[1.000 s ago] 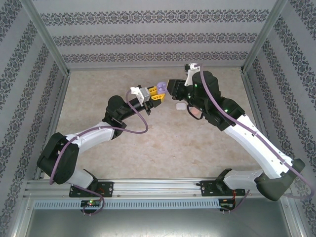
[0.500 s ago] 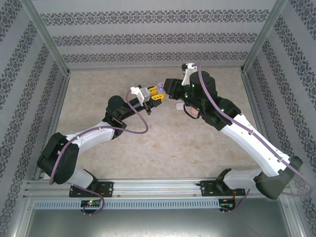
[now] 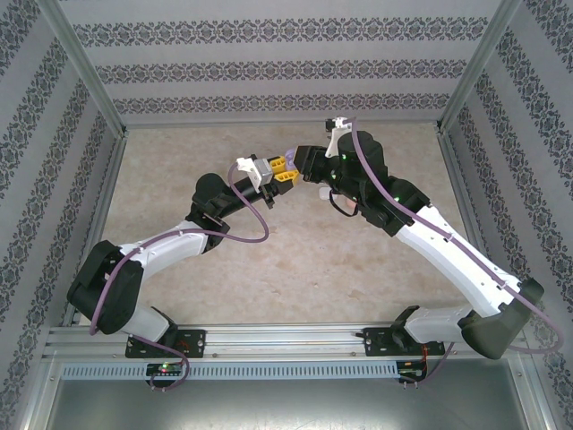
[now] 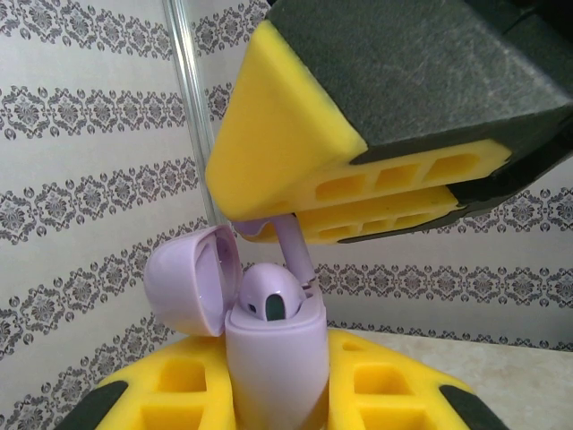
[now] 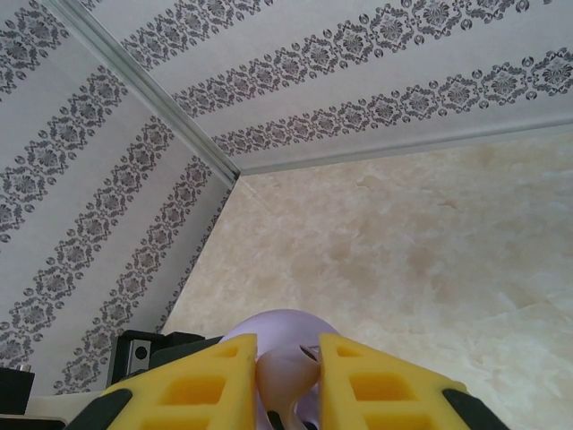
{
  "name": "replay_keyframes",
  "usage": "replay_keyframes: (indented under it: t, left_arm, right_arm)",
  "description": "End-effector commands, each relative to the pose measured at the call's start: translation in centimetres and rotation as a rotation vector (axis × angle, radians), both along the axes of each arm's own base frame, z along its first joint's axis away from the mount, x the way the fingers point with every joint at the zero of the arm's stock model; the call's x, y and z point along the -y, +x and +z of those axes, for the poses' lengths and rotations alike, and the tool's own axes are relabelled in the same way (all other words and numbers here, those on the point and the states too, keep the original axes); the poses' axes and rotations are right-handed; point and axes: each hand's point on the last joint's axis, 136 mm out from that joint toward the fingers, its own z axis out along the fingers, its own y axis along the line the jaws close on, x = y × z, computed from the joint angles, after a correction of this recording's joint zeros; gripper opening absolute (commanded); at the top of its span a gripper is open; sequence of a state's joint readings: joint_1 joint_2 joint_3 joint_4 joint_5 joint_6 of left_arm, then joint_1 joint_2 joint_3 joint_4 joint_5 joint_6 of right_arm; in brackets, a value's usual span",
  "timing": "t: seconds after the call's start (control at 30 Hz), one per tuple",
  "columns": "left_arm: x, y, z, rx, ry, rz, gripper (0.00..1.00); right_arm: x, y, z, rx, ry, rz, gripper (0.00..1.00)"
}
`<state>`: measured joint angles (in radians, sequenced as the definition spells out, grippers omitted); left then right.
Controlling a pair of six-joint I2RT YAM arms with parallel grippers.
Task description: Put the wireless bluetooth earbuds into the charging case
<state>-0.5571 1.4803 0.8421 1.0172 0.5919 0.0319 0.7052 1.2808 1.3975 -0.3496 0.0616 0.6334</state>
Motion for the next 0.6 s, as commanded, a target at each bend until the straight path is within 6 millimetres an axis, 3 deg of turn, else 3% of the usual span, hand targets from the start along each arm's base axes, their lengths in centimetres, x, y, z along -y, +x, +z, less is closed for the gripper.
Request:
replay_keyframes:
  t: [0.0, 0.57]
  left_arm:
    - [0.1, -1.5, 3.0, 0.079, -0.051, -0.031, 0.0]
    - [-0.3, -1.5, 3.5, 0.084, -0.07, -0.006, 0.0]
  right_arm:
    - [-0.8, 0.0, -0.8, -0.018, 0.006, 0.014, 0.23]
    - [-0.7, -0.3, -3.4, -0.045, -0.038, 0.021, 0.22]
